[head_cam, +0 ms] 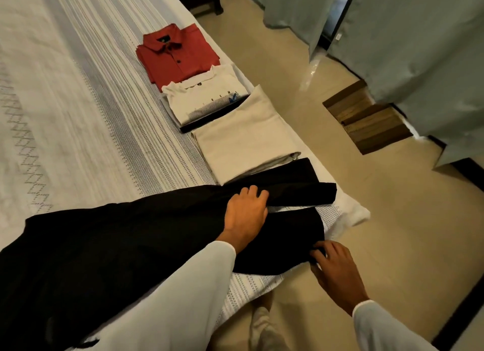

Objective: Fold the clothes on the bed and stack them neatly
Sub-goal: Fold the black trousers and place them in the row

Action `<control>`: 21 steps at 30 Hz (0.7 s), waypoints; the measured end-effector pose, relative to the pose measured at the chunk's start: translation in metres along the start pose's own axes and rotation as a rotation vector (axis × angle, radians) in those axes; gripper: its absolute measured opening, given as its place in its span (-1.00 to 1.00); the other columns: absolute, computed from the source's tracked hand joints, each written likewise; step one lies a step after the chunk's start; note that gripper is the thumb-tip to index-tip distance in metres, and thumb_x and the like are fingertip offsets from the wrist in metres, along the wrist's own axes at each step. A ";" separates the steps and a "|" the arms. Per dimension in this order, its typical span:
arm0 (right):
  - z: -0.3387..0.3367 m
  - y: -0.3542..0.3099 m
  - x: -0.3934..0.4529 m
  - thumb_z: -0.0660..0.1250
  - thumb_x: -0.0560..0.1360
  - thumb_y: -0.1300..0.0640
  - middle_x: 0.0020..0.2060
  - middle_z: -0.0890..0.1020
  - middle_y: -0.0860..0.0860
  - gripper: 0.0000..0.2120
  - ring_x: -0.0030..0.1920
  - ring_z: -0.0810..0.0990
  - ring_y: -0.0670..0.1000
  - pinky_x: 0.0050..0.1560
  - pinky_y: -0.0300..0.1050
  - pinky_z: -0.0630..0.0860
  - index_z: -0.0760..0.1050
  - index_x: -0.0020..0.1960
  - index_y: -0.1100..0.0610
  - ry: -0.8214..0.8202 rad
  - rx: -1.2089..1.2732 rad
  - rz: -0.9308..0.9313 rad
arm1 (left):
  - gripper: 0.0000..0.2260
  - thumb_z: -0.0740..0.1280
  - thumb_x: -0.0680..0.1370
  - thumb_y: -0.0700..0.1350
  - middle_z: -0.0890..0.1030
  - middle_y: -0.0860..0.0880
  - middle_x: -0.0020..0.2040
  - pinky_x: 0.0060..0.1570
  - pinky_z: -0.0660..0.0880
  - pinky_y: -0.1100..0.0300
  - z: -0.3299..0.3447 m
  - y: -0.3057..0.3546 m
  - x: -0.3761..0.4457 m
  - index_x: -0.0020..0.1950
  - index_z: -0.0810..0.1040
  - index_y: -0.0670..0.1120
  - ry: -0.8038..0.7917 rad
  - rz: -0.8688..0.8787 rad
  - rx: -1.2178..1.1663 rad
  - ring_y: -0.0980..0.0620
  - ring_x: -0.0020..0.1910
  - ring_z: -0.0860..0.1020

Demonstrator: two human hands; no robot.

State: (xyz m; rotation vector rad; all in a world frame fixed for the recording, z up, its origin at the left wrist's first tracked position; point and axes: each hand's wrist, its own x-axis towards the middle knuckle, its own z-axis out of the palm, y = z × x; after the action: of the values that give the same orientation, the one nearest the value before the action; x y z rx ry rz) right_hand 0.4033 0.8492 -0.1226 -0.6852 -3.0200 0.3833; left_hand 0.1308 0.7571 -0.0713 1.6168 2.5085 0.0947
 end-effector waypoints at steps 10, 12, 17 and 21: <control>-0.070 -0.013 0.038 0.51 0.48 0.24 -0.26 0.66 -0.04 -0.86 -0.22 0.63 -0.08 -0.16 -0.28 0.51 0.59 -0.16 0.06 0.098 0.851 0.385 | -0.65 0.43 0.52 -0.08 0.54 -0.14 0.12 -0.28 0.37 0.02 0.002 0.030 0.046 0.27 0.46 -0.07 -0.098 0.066 0.004 -0.17 0.01 0.57; -0.078 -0.016 0.045 0.51 0.46 0.20 -0.26 0.67 0.00 -0.88 -0.20 0.65 -0.05 -0.14 -0.27 0.54 0.62 -0.18 0.03 0.108 0.963 0.418 | -0.75 0.30 0.62 -0.04 0.57 -0.12 0.12 -0.28 0.34 0.02 0.000 0.038 0.054 0.27 0.46 -0.07 -0.077 0.059 -0.040 -0.19 0.03 0.60; -0.090 -0.014 0.078 0.53 0.41 0.06 -0.19 0.71 -0.04 -0.88 -0.12 0.67 -0.08 -0.04 -0.30 0.54 0.67 -0.12 0.09 0.216 0.952 0.493 | -0.79 0.19 0.65 0.01 0.67 -0.13 -0.02 -0.23 0.46 -0.01 -0.035 0.031 0.062 0.14 0.51 -0.07 0.168 -0.071 -0.241 -0.26 -0.08 0.64; -0.095 -0.003 0.120 0.51 0.48 -0.01 -0.21 0.70 -0.16 -0.90 -0.13 0.64 -0.17 -0.06 -0.37 0.48 0.68 -0.12 0.01 0.201 0.692 0.464 | -0.71 0.10 0.65 0.06 0.66 -0.10 -0.23 -0.34 0.40 0.02 -0.070 0.012 0.048 0.12 0.49 -0.10 0.407 -0.139 -0.316 -0.28 -0.30 0.61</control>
State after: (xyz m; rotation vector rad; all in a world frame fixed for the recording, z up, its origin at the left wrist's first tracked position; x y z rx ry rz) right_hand 0.3010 0.9200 -0.0335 -1.2240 -2.2659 1.1990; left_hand 0.1104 0.8082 -0.0054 1.4034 2.7002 0.8348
